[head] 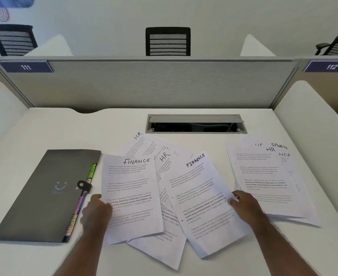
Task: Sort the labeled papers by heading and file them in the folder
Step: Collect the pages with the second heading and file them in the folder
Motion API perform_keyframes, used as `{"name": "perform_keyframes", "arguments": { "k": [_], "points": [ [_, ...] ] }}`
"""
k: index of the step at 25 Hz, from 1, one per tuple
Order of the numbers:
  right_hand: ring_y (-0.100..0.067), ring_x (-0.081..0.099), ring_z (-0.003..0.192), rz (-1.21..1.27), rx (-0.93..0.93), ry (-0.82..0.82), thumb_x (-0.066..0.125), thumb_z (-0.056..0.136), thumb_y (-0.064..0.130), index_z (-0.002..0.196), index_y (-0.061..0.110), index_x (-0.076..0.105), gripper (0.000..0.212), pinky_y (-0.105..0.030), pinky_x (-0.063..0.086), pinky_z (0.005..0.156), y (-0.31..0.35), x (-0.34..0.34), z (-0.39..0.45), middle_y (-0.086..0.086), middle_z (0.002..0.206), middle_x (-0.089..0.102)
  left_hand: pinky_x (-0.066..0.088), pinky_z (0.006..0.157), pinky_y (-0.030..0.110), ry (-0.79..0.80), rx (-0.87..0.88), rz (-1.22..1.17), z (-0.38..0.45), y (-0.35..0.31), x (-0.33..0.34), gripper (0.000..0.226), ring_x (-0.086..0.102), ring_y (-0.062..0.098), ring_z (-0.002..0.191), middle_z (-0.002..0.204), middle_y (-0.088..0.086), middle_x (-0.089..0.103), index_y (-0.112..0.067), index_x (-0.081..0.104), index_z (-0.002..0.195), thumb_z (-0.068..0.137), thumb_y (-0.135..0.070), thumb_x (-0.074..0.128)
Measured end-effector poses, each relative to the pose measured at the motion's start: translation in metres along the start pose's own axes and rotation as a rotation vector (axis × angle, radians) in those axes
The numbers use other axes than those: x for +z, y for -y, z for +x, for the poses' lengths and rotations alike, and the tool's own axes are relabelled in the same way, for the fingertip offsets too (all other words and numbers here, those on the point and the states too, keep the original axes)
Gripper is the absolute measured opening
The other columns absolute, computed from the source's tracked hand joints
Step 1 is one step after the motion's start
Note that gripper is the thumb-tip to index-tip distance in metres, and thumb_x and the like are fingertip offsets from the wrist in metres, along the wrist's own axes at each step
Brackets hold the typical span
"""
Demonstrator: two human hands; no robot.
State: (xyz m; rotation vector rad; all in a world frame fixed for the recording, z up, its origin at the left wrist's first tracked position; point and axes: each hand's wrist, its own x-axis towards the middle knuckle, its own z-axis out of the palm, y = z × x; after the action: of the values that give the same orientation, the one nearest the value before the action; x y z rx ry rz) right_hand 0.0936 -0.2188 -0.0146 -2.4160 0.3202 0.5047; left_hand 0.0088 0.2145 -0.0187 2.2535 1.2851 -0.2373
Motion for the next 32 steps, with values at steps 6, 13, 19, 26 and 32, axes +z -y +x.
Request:
{"name": "perform_keyframes", "arguments": {
  "k": [6, 13, 19, 26, 32],
  "points": [
    [-0.016, 0.067, 0.091, 0.465, -0.033, 0.032, 0.064, 0.09, 0.015, 0.099, 0.018, 0.069, 0.011, -0.034, 0.054, 0.084, 0.004, -0.024, -0.001, 0.003, 0.1, 0.072, 0.052, 0.086, 0.044, 0.045, 0.182, -0.332, 0.008, -0.005, -0.011, 0.024, 0.064, 0.035, 0.1, 0.111, 0.016, 0.068, -0.003, 0.063, 0.116, 0.099, -0.017, 0.053],
    [-0.021, 0.073, 0.088, 0.841, -0.046, 0.059, 0.065, 0.089, 0.011, 0.105, 0.011, 0.069, 0.016, -0.029, 0.058, 0.073, 0.044, 0.003, -0.017, -0.002, 0.097, 0.077, 0.058, 0.088, 0.052, 0.302, 0.223, -0.675, -0.011, -0.027, -0.009, 0.02, 0.073, 0.031, 0.092, 0.106, 0.011, 0.076, -0.009, 0.068, 0.114, 0.098, -0.019, 0.06],
    [-0.02, 0.072, 0.087, 0.694, -0.107, -0.045, 0.072, 0.085, 0.02, 0.095, 0.019, 0.069, 0.011, -0.037, 0.059, 0.079, 0.061, 0.037, -0.026, 0.002, 0.094, 0.075, 0.061, 0.08, 0.043, 0.621, 0.249, -0.906, -0.06, -0.056, 0.012, 0.029, 0.073, 0.033, 0.1, 0.111, 0.013, 0.076, -0.007, 0.069, 0.118, 0.093, -0.022, 0.067],
    [-0.006, 0.069, 0.095, 0.686, -0.168, 0.082, 0.069, 0.086, 0.013, 0.115, 0.027, 0.058, 0.034, -0.026, 0.057, 0.084, 0.059, 0.029, -0.032, 0.014, 0.106, 0.07, 0.057, 0.085, 0.046, 0.72, 0.161, -1.004, -0.073, -0.071, 0.03, 0.031, 0.07, 0.036, 0.108, 0.113, 0.013, 0.075, -0.01, 0.068, 0.119, 0.097, -0.028, 0.057],
    [-0.004, 0.067, 0.092, 0.655, -0.175, 0.114, 0.073, 0.083, 0.013, 0.119, 0.026, 0.055, 0.043, -0.013, 0.055, 0.067, 0.058, 0.025, -0.036, 0.011, 0.107, 0.068, 0.058, 0.089, 0.044, 0.806, 0.199, -1.011, -0.074, -0.078, 0.039, 0.034, 0.071, 0.03, 0.108, 0.122, 0.012, 0.072, -0.012, 0.062, 0.126, 0.093, -0.008, 0.062]
  ]
}}
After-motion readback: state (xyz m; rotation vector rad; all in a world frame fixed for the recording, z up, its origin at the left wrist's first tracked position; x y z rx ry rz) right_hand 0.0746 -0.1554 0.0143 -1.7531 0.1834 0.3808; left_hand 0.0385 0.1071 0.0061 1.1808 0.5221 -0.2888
